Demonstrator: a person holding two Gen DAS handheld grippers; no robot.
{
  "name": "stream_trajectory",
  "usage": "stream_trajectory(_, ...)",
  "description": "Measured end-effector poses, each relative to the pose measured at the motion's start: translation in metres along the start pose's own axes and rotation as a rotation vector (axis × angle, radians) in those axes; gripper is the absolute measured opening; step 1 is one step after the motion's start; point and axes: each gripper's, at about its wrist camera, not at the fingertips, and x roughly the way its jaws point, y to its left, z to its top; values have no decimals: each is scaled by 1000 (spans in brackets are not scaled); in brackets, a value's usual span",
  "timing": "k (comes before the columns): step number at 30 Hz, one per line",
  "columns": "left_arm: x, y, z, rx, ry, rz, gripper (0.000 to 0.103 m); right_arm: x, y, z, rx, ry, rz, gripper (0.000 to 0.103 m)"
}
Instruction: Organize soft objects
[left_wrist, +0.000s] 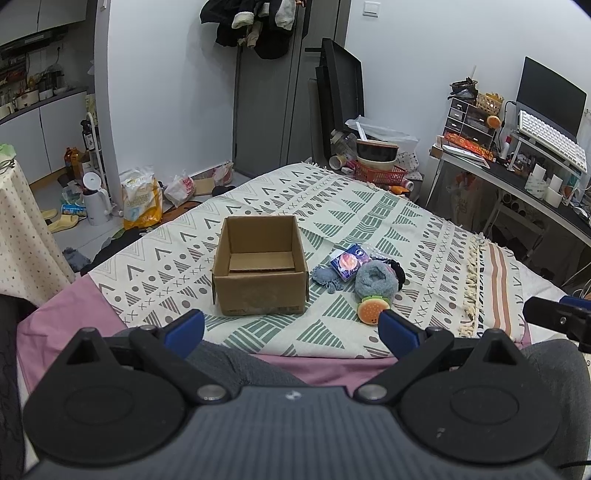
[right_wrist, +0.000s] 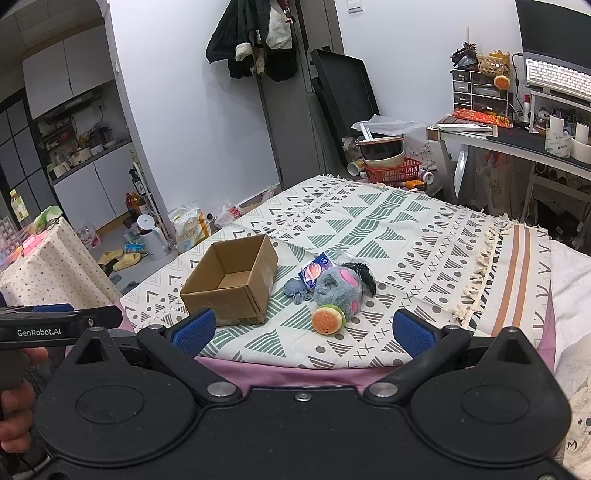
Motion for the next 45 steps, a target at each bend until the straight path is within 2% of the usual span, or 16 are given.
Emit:
stream_trajectory(15,18,-8,8,28,12,-4,100,14,-7,1,21,19,-8,103)
stream_trajectory(24,52,-12,16,-1,16,-22,100,31,-20,7,38,31,-24,103)
stream_trajectory(34,97,-20,23,-31,74,-43,100,52,-40,21,66,49,-11,103)
stream_trajectory(45,133,-43,36,-25,62,-72,98,83,-66,31,95,51,-1,103)
